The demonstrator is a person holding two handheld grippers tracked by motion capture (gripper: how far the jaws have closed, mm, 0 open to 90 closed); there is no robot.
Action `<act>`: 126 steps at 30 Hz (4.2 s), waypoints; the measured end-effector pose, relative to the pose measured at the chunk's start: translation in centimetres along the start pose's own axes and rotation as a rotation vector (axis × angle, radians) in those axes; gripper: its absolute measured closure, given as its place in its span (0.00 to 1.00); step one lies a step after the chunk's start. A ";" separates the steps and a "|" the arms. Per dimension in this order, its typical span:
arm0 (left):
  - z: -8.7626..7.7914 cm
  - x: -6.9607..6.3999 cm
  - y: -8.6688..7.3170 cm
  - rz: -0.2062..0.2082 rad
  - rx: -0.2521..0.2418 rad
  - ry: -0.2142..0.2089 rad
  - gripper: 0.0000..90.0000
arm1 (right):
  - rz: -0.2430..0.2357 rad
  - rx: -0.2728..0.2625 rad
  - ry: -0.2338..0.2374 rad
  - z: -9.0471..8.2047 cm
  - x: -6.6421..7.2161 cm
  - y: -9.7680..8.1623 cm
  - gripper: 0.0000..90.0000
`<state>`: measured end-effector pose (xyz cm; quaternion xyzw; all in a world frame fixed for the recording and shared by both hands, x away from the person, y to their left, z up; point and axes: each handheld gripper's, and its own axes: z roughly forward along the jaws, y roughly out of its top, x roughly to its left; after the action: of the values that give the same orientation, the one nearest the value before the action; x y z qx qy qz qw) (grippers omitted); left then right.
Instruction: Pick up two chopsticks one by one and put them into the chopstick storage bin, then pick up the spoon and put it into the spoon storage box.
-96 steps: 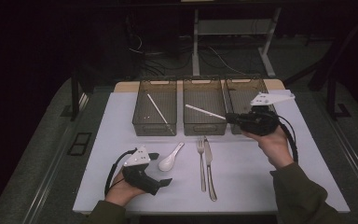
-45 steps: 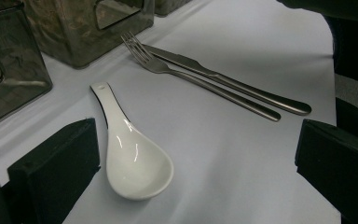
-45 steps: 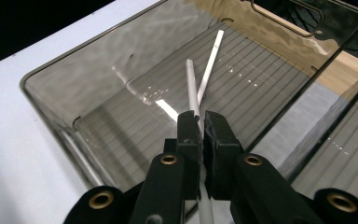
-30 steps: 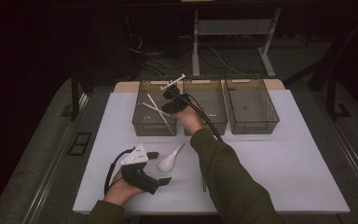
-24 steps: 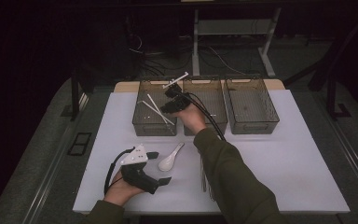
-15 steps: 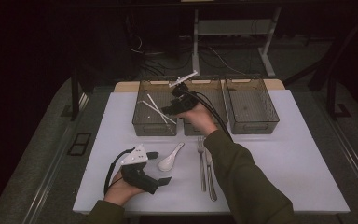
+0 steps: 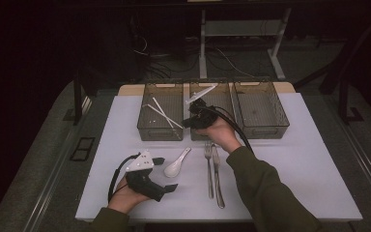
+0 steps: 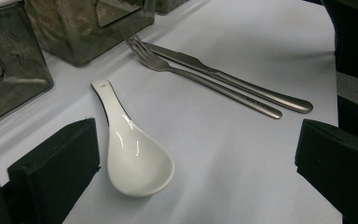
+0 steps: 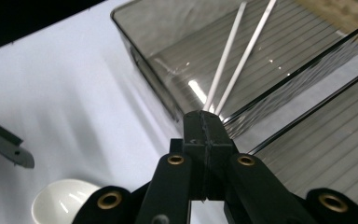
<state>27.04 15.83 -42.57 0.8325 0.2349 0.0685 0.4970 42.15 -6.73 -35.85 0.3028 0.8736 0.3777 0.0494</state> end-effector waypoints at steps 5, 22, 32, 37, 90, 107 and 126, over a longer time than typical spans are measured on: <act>0.0 0.0 0.0 -0.004 -0.003 0.000 0.00 | -0.008 0.014 -0.014 0.8 0.1 -0.1 1.00; 0.0 0.0 0.0 -0.005 -0.005 -0.001 0.00 | -0.001 -0.011 -0.012 0.7 0.3 0.2 1.00; -0.2 0.0 0.0 -0.006 -0.005 -0.002 0.00 | 0.006 0.005 -0.030 2.1 0.2 0.3 1.00; -0.2 0.0 0.0 -0.005 -0.006 -0.001 0.00 | 0.009 -0.005 -0.030 1.8 0.0 0.3 1.00; -0.1 0.3 -0.2 -0.013 0.016 0.023 0.00 | 0.039 -0.211 -0.101 -11.8 0.4 -20.4 0.21; -0.2 -0.2 0.2 -0.021 0.038 0.087 0.00 | 0.056 -0.212 -0.140 -14.4 0.1 -26.0 0.21; 0.8 2.7 2.3 -0.049 0.044 0.183 0.54 | 0.074 -0.202 -0.142 -14.8 0.0 -26.8 0.21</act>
<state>30.48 15.51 -41.29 0.8275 0.3010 0.1271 0.4566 24.27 -30.26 -43.87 0.3542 0.8137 0.4430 0.1274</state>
